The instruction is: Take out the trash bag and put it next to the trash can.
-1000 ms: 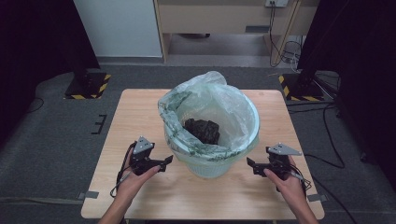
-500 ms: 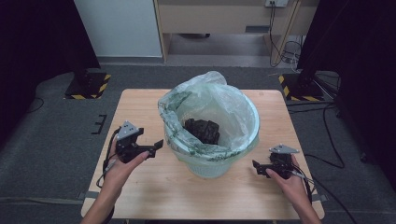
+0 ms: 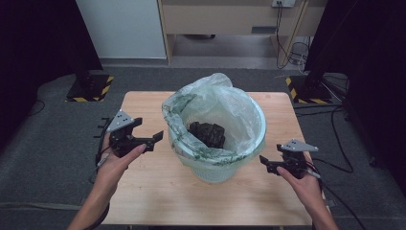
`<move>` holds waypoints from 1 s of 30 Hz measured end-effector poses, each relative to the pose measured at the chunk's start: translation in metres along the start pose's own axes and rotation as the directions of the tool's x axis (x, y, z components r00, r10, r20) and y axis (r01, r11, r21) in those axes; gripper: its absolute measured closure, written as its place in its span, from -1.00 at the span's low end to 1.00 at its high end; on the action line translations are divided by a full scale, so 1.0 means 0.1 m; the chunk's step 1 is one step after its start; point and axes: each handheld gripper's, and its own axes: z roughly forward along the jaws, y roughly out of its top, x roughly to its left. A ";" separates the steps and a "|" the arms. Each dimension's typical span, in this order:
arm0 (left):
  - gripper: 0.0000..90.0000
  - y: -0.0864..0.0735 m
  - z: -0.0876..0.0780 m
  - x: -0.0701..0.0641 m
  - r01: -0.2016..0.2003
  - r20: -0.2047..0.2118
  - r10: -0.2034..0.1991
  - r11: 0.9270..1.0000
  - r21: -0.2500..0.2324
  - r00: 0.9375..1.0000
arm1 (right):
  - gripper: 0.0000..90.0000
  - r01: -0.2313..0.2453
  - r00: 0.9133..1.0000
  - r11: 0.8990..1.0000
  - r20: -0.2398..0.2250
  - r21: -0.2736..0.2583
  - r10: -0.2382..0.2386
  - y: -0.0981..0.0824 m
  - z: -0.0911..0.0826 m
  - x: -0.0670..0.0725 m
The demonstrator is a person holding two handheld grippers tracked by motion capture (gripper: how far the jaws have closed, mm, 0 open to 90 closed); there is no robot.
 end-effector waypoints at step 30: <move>-0.66 0.57 0.13 -0.49 -0.049 0.138 0.053 0.998 -0.033 0.989 | 0.17 0.073 0.988 0.992 -0.131 -0.106 -0.087 0.72 -0.61 0.24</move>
